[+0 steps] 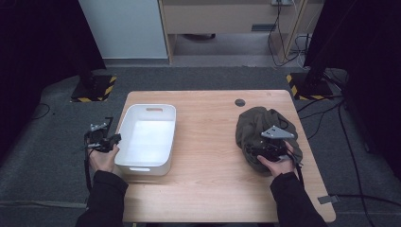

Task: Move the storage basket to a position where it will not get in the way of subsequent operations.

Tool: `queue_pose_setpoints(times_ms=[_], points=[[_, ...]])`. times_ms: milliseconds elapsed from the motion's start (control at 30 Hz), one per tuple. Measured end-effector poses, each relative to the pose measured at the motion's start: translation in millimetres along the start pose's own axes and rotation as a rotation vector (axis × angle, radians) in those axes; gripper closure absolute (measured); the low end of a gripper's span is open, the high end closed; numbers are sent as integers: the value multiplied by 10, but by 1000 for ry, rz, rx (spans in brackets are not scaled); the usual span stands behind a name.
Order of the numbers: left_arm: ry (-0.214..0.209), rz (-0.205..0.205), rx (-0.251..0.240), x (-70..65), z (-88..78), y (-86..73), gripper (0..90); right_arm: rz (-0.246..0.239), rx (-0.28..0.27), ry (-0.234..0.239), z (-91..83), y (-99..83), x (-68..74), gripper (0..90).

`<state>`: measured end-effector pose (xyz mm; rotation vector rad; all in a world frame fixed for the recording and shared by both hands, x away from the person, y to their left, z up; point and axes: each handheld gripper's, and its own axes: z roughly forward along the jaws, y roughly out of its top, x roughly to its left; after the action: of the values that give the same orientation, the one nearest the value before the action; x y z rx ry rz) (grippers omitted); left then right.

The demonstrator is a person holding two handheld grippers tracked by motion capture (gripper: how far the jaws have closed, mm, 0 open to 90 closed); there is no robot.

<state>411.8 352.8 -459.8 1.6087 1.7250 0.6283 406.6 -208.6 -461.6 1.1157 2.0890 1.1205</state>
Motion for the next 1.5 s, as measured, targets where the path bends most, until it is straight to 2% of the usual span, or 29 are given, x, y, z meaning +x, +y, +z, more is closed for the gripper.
queue_pose_setpoints(times_ms=[200,533,967,1133,1200,1233,1300,1367,1500], points=[[32,8,-6,39,-2,8,863,6,-4,-9,-12,-5,-24,338],[17,-5,-4,128,12,39,859,8,-2,-13,-19,-9,-41,337],[64,-30,-23,64,11,31,850,8,-1,-19,-21,-16,-61,334],[59,-35,-24,71,11,25,845,9,-1,-19,-21,-18,-63,333],[58,-29,-43,76,7,20,840,7,0,-17,-19,-18,-61,332],[62,-20,-68,77,-6,23,837,8,0,-17,-20,-19,-60,332],[56,5,-137,85,-55,40,754,8,0,-15,-22,-19,-58,331],[54,13,-167,78,-94,51,694,7,-5,-15,-28,-16,-62,331],[14,15,-208,33,-192,86,670,17,-16,-17,-54,-9,-83,330]])
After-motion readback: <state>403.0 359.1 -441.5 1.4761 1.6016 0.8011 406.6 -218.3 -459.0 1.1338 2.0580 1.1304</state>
